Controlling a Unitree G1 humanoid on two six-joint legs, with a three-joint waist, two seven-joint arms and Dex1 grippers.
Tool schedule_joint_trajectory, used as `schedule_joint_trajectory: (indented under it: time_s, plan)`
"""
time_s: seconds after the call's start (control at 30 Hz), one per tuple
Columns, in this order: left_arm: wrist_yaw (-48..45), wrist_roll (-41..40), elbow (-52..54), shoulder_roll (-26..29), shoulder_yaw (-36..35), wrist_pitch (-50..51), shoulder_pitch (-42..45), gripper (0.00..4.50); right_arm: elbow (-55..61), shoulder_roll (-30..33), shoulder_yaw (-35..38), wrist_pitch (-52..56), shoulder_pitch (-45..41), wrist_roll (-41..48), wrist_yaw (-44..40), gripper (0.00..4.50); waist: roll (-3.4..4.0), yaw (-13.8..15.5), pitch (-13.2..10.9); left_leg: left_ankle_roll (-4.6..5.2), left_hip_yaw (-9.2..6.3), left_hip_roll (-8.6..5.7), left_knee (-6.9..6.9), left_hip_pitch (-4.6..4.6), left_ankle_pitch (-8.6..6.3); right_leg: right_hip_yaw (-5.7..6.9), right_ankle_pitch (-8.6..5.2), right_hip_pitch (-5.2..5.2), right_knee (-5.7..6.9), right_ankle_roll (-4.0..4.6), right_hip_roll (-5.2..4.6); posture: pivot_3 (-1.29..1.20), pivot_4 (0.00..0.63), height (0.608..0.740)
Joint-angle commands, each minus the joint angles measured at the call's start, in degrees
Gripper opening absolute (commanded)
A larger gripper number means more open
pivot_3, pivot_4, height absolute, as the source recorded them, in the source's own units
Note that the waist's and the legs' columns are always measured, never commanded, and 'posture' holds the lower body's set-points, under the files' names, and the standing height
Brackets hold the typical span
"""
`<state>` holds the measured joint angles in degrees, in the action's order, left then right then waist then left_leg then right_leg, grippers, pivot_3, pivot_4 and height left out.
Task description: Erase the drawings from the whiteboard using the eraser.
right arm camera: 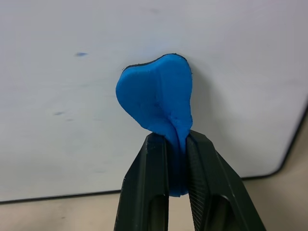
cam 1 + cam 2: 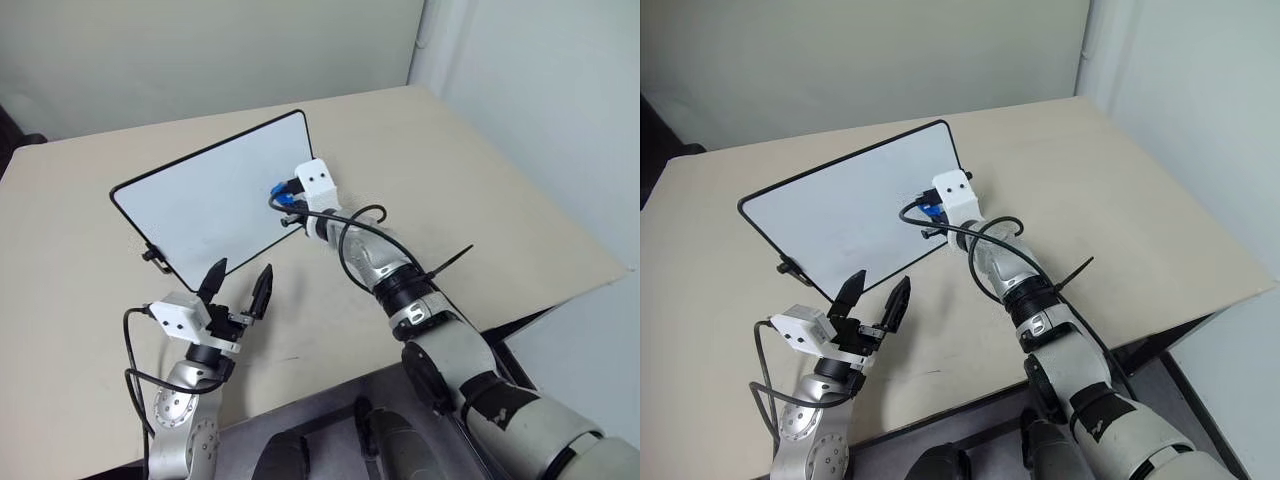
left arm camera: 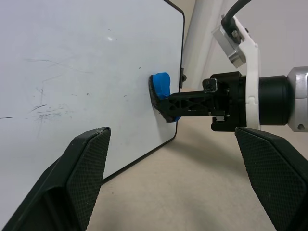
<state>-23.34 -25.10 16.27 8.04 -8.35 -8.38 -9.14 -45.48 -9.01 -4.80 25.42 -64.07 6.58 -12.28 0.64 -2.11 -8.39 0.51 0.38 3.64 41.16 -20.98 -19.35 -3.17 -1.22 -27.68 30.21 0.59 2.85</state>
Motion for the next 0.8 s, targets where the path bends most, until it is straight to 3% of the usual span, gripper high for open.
schedule_joint_trajectory:
  time_s: [0.03,0.23,0.47,0.8]
  plan:
    - [0.1,-0.62,3.17,0.23,-0.68,-0.76,-0.38,4.5,-0.44,-1.06,0.67,-1.36,-1.99,-0.7,1.23,0.24,0.0,-0.12,0.0,-0.01,0.01,0.0,0.0,0.0,-0.01,0.0,0.0,0.0,-0.01,0.0,0.0,0.0,0.15,0.74]
    - [0.28,-0.75,3.81,0.21,-0.82,-0.67,-0.88,4.5,0.89,-2.87,-1.44,-0.91,-1.37,-1.56,-1.05,0.24,0.0,-0.49,0.0,-0.02,0.01,0.02,-0.01,-0.01,-0.03,0.04,0.0,-0.01,-0.06,0.0,0.0,0.0,0.15,0.74]
    - [0.22,-0.85,4.46,0.13,-0.63,-0.62,-1.48,4.5,9.0,-5.42,-9.46,0.68,2.5,-3.0,-8.6,0.24,0.0,-1.16,0.0,-0.16,0.04,0.05,-0.06,-0.1,-0.12,0.12,0.0,-0.24,-0.08,0.0,0.03,0.0,0.15,0.74]
    - [-0.11,-1.24,4.86,0.21,-0.09,-0.31,-1.82,4.5,14.08,-6.54,-15.13,2.25,3.84,-3.05,-11.25,0.24,0.0,-1.16,0.0,-0.29,0.09,0.11,-0.15,-0.12,-0.2,0.09,-0.04,-0.35,-0.14,0.06,0.09,0.0,0.15,0.74]
